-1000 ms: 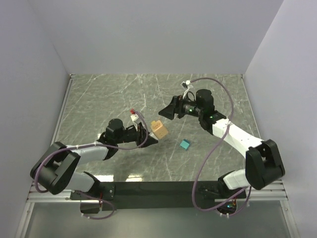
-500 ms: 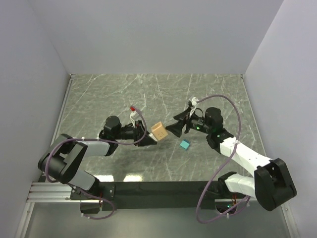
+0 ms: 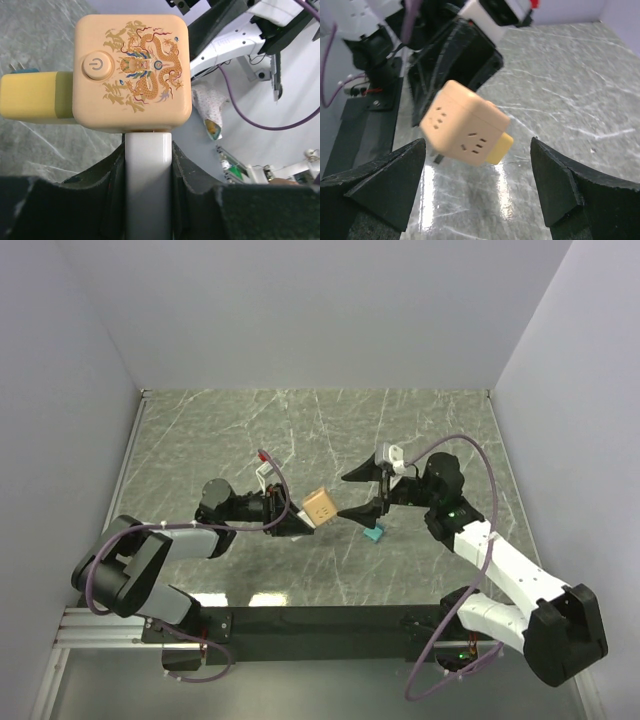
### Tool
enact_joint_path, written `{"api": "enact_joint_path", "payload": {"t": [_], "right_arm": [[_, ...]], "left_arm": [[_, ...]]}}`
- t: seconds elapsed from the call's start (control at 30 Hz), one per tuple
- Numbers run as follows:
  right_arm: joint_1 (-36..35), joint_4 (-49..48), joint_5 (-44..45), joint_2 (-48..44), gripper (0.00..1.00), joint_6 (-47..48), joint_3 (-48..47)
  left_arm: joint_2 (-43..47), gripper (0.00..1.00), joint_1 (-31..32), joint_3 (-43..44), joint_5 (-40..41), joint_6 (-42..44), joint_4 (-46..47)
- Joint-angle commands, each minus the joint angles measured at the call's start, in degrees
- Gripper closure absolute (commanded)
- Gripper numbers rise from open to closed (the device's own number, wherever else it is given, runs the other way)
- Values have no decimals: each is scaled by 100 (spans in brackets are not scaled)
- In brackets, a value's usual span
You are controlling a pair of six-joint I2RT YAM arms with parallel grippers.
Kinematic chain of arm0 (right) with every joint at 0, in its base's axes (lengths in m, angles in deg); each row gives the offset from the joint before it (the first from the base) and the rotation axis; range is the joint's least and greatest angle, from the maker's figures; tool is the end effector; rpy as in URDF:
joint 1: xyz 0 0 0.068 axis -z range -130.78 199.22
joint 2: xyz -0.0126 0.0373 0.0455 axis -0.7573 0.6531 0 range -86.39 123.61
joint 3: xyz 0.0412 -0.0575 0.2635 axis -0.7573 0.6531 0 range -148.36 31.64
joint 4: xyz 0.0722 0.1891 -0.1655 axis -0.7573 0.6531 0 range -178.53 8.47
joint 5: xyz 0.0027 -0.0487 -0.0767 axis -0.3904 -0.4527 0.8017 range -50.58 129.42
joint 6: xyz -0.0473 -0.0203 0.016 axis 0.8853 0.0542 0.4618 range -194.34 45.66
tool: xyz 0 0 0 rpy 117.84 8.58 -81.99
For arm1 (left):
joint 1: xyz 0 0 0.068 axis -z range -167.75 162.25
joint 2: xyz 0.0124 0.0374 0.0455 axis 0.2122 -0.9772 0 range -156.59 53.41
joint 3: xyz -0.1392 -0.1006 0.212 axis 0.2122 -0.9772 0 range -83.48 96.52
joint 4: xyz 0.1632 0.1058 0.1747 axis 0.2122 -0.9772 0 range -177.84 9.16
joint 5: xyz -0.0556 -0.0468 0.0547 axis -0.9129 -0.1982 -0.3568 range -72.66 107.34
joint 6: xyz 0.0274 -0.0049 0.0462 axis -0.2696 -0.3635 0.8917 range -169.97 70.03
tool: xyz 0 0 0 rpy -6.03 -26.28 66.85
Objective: Insert the plug
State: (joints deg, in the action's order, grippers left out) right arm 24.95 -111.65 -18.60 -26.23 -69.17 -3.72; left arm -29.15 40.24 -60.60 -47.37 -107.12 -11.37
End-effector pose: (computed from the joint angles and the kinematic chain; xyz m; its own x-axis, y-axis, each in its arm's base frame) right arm 0.1963 0.1218 0.2914 0.0626 -0.0241 -0.9977 -0.9890 0.1325 -0.0652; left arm 0.2050 -0.1454 0.2093 -0.7480 -0.0090 -0.6636 0.6616 -0.0891 -0.7445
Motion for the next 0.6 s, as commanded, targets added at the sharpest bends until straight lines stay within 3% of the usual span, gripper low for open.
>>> {"api": "enact_joint_path", "payload": {"t": [0.0,0.17,0.4,0.57], "right_arm": [[-7,544,-587,-338,9,581,-358],[-34,693,-1036,-549,9,800,-340],[-315,1616,-1168,-40,8,1652,-894],[-552,2038,-930,206,9,2118,-1219]], "left_arm": [[56,99,-4,24,-86,-333,1263],[267,99,5,42,-33,-25,656],[74,99,206,-11,-182,-815,1770],[39,99,461,42,-156,-693,1561]]}}
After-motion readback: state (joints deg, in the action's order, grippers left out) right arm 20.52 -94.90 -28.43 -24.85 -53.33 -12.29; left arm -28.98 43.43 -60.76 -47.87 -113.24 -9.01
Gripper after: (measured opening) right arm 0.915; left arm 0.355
